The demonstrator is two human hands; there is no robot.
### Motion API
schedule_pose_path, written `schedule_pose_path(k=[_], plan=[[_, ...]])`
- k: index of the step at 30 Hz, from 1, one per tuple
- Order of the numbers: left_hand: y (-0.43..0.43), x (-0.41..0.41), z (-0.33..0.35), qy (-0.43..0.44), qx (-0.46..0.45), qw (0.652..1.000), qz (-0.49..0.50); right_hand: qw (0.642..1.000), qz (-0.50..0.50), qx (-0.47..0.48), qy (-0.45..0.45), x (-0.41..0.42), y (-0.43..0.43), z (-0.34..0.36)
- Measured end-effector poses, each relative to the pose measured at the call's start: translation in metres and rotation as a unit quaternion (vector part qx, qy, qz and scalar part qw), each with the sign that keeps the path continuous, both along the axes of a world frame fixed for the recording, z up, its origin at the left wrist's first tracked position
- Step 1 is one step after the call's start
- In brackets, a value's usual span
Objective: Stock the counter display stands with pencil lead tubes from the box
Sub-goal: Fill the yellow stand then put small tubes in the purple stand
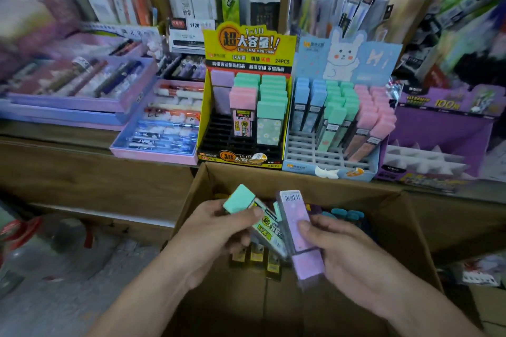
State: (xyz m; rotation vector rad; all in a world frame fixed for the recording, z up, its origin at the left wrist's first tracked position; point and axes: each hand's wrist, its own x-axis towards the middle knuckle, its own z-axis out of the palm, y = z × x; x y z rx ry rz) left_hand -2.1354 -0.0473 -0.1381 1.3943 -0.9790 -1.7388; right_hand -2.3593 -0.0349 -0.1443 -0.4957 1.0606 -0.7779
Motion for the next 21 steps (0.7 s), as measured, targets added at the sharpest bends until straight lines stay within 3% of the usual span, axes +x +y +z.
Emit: schedule_pose_path(k=[3, 12, 21], plan=[[0.007, -0.012, -0.003, 0.054, 0.025, 0.995, 0.077, 1.0, -0.019, 0.006, -0.003, 0.012, 0.0, 0.005], [0.024, -0.043, -0.001, 0.189, 0.0, 0.97, 0.152, 0.997, -0.061, -0.049, 0.007, 0.045, 0.003, 0.015], [0.028, -0.034, 0.001, 0.268, 0.022, 0.954, 0.135, 0.97, -0.01, -0.14, 0.196, 0.051, 0.001, 0.008]])
